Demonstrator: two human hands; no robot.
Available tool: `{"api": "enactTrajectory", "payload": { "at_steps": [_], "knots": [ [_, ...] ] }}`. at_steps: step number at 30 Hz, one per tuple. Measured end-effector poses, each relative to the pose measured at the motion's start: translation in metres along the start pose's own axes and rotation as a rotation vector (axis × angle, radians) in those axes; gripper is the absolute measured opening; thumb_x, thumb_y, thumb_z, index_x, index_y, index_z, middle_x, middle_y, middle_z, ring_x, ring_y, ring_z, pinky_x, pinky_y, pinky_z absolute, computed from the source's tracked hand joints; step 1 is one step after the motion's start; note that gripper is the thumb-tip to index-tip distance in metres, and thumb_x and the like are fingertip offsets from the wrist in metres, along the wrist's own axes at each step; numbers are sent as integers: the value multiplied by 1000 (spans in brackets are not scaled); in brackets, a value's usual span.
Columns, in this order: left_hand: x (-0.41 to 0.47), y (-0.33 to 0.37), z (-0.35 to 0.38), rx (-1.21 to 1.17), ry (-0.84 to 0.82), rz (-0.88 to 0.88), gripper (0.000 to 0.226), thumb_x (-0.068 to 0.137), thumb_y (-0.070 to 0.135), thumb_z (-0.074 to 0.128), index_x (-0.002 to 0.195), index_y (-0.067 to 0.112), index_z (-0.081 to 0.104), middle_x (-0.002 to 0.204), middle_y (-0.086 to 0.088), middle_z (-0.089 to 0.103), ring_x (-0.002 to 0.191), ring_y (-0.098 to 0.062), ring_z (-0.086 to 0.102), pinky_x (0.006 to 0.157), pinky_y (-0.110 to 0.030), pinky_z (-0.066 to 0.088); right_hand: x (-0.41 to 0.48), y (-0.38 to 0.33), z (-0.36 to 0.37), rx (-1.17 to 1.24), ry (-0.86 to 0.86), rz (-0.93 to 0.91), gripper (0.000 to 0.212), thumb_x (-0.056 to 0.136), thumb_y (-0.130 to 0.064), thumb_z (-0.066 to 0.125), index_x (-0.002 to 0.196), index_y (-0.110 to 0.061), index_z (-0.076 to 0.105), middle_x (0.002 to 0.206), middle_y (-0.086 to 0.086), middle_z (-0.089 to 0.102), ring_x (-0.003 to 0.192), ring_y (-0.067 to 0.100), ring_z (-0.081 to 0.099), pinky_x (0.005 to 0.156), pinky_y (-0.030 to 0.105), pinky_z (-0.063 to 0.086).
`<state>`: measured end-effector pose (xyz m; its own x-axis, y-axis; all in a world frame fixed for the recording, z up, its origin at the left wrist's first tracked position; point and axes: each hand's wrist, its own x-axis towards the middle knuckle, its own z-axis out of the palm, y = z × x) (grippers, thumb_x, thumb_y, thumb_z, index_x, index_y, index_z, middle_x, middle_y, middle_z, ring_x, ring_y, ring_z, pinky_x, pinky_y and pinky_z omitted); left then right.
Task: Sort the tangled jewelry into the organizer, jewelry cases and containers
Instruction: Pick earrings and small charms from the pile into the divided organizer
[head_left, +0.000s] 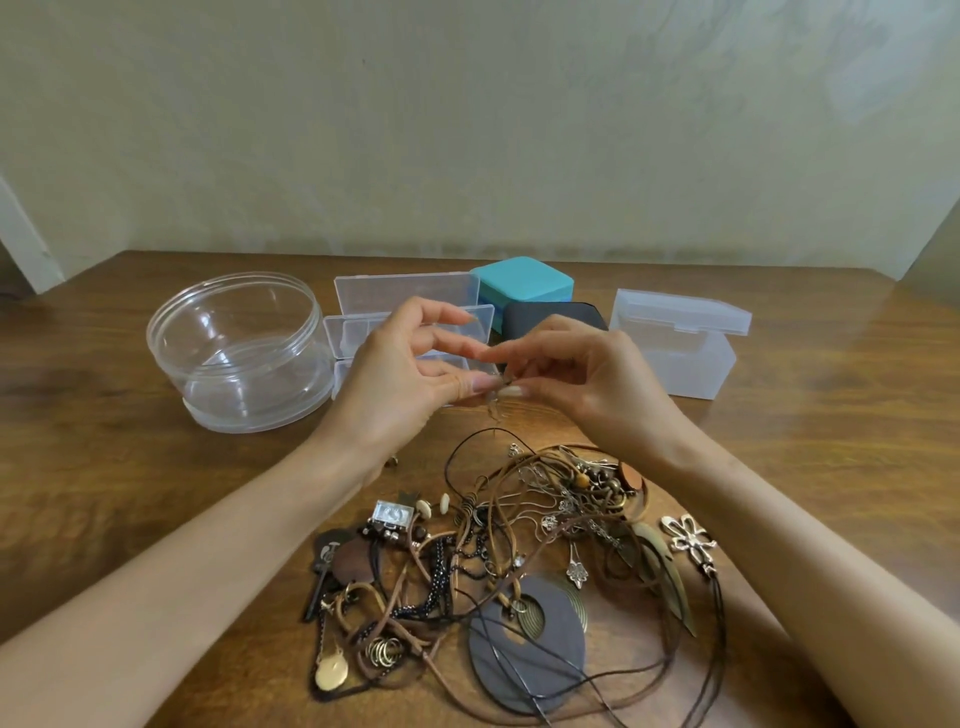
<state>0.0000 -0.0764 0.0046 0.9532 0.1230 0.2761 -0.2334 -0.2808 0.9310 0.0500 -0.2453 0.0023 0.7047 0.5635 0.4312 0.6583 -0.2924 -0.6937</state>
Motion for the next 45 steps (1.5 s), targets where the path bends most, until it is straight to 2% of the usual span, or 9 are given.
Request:
{"api": "enactTrajectory", "payload": {
  "at_steps": [6, 11, 15, 19, 25, 31, 36, 41, 45],
  "knots": [
    [2, -1, 0, -225, -52, -175, 61, 59, 13, 74, 116, 10, 53, 92, -2, 72, 83, -11, 70, 60, -19, 54, 0, -2, -3, 114, -21, 85, 15, 81, -9, 68, 96, -9, 71, 85, 7, 69, 72, 14, 68, 66, 25, 56],
    [1, -2, 0, -311, -82, -249, 47, 61, 7, 72, 106, 6, 58, 93, -10, 69, 80, -13, 69, 58, -20, 55, 0, -4, -4, 347, -108, 181, 10, 80, -8, 68, 89, -6, 69, 80, 7, 71, 69, 13, 68, 61, 21, 53],
    [2, -2, -4, -292, -88, -300, 43, 64, 8, 73, 104, 1, 59, 95, -14, 68, 79, -15, 69, 59, -20, 56, -1, -8, 0, 286, -50, 130, 12, 76, -10, 72, 87, -7, 68, 79, 7, 71, 66, 9, 68, 61, 19, 53],
    [4, -1, -2, -314, -116, -357, 32, 73, 6, 70, 103, 0, 59, 93, -13, 68, 75, -12, 68, 59, -19, 56, -4, -8, 1, 220, 29, 68, 18, 71, -20, 74, 85, -9, 69, 79, 6, 72, 70, 16, 70, 67, 27, 57],
    [9, 11, -22, -440, -63, -356, 15, 75, 4, 67, 89, 6, 61, 81, -6, 66, 61, -7, 68, 57, -15, 55, 18, -30, 6, 437, 55, 21, 16, 73, -14, 71, 88, -12, 65, 80, 5, 69, 68, 16, 64, 65, 24, 54],
    [17, 21, -55, -513, 55, -269, 20, 70, -3, 66, 88, 4, 60, 72, -4, 71, 66, -13, 71, 57, -17, 55, 56, -50, 19, 203, 59, -17, 11, 82, -4, 68, 92, -6, 71, 80, 8, 72, 64, 14, 68, 62, 18, 52],
    [21, 18, -73, -392, 160, -223, 15, 79, -9, 63, 88, 2, 61, 85, -12, 68, 69, -15, 71, 60, -19, 56, 80, -56, 35, 143, 12, 35, 6, 84, -7, 68, 90, -6, 69, 81, 10, 72, 68, 19, 70, 68, 25, 58],
    [25, 10, -76, -208, 231, -169, 26, 80, -10, 63, 101, 3, 55, 88, -9, 65, 72, -12, 67, 59, -18, 56, 90, -50, 44, 105, -108, 92, 23, 88, -10, 63, 110, -3, 68, 92, 10, 72, 74, 12, 69, 70, 21, 56],
    [28, 4, -73, -104, 227, -194, 40, 79, -7, 66, 111, 10, 48, 98, -8, 63, 83, -16, 66, 72, -29, 58, 91, -46, 43, 47, -154, 124, 19, 87, -9, 64, 105, -7, 70, 92, 8, 72, 76, 10, 69, 72, 21, 57]
  ]
}}
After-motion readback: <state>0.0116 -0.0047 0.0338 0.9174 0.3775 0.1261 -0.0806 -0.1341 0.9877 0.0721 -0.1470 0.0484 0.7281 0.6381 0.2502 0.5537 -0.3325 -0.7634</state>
